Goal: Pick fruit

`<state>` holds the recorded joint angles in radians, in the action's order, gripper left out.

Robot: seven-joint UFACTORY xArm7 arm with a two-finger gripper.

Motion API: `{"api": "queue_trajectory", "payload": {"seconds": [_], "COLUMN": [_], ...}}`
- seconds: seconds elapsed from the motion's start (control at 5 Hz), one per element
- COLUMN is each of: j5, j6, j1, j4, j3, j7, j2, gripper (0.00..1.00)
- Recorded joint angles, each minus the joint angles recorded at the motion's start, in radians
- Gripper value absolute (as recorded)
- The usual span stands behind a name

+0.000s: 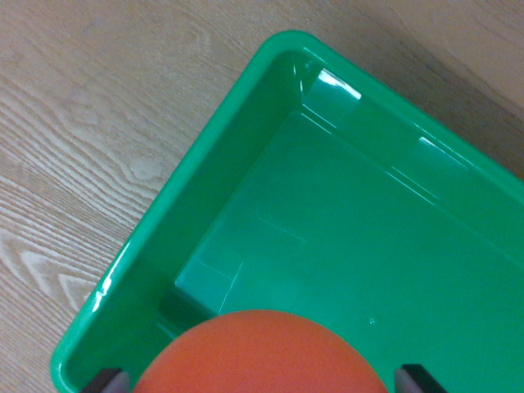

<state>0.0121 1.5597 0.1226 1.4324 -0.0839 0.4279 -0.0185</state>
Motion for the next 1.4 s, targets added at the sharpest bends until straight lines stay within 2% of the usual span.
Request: {"api": "queue_trajectory", "payload": {"seconds": [0.2,0.4,0.6,0.8,1.4], "j5": [0.0,0.0007,0.0007,0.0013,0.0017], "j6": [0.0,0.021,0.021,0.039,0.05], "j1": [0.0,-0.0002,-0.0002,-0.0004,-0.0005], "j4": [0.0,0.014,0.014,0.025,0.033], "j3": [0.0,0.0,0.0,0.0,0.0], "j7": [0.0,0.0,0.0,0.001,0.001], "j2": [0.0,-0.007,-0.007,-0.013,-0.017], "gripper": [1.0,1.0,1.0,1.0,1.0]}}
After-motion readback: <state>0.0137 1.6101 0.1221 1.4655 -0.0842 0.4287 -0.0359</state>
